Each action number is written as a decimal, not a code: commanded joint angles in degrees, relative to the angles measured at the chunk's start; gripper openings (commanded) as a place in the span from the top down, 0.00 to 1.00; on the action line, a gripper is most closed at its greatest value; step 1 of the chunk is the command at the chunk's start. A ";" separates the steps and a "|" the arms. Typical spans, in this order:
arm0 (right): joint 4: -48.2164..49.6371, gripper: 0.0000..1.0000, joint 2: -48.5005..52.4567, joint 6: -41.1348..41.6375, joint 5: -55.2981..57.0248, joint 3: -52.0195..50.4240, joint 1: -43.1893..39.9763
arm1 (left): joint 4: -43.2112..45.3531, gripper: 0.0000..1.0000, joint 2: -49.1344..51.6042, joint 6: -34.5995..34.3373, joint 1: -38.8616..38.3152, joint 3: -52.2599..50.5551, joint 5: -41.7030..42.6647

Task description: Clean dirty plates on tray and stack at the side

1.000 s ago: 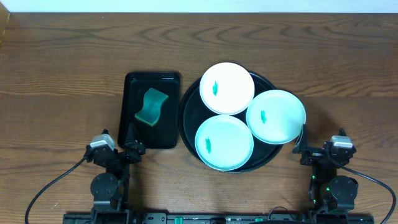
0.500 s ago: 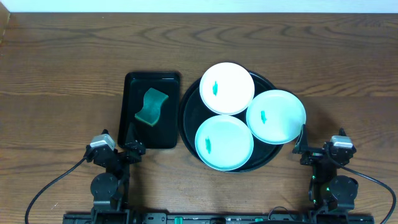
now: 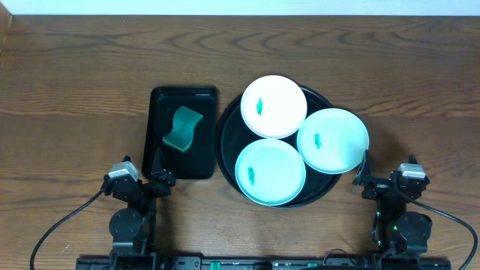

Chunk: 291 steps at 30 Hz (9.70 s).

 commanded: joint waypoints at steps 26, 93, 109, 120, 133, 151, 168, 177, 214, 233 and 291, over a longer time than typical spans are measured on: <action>-0.07 0.01 0.17 -0.70 1.07 -0.09 0.48 | -2.56 0.18 0.20 0.11 -0.17 -0.76 -2.40; -66.42 0.92 69.31 3.17 -38.86 79.03 2.38 | -79.67 0.92 78.99 6.97 -0.24 90.60 11.58; -50.64 0.61 69.35 27.45 -19.65 50.25 21.40 | -67.56 0.63 79.03 4.81 -5.09 75.65 11.34; -28.87 0.77 76.24 35.34 -11.67 38.12 26.12 | -65.51 0.62 80.11 4.83 -5.88 75.54 11.34; -20.28 0.92 85.33 35.36 -13.53 38.18 26.16 | -65.48 0.62 80.19 4.83 -5.88 75.38 11.34; -24.11 0.98 83.14 41.31 -14.45 40.41 27.12 | -65.02 0.62 80.26 4.85 -5.88 75.14 9.77; -24.24 0.98 83.14 39.12 -13.84 40.41 27.12 | -48.37 0.60 94.12 16.76 -5.86 75.01 5.90; -24.22 0.98 83.14 39.12 -12.96 40.41 27.12 | -47.10 0.60 103.47 18.16 -5.86 75.01 5.09; -22.95 0.97 83.14 39.15 -12.98 40.41 27.12 | -33.62 0.56 106.36 17.92 -5.86 66.07 5.35; -22.95 0.96 83.14 39.15 -12.98 40.41 27.12 | -32.06 0.55 106.36 16.61 -5.86 62.34 5.57; -23.39 0.99 83.14 39.15 -12.96 40.41 27.12 | -31.23 0.93 74.16 14.25 -5.86 61.11 7.04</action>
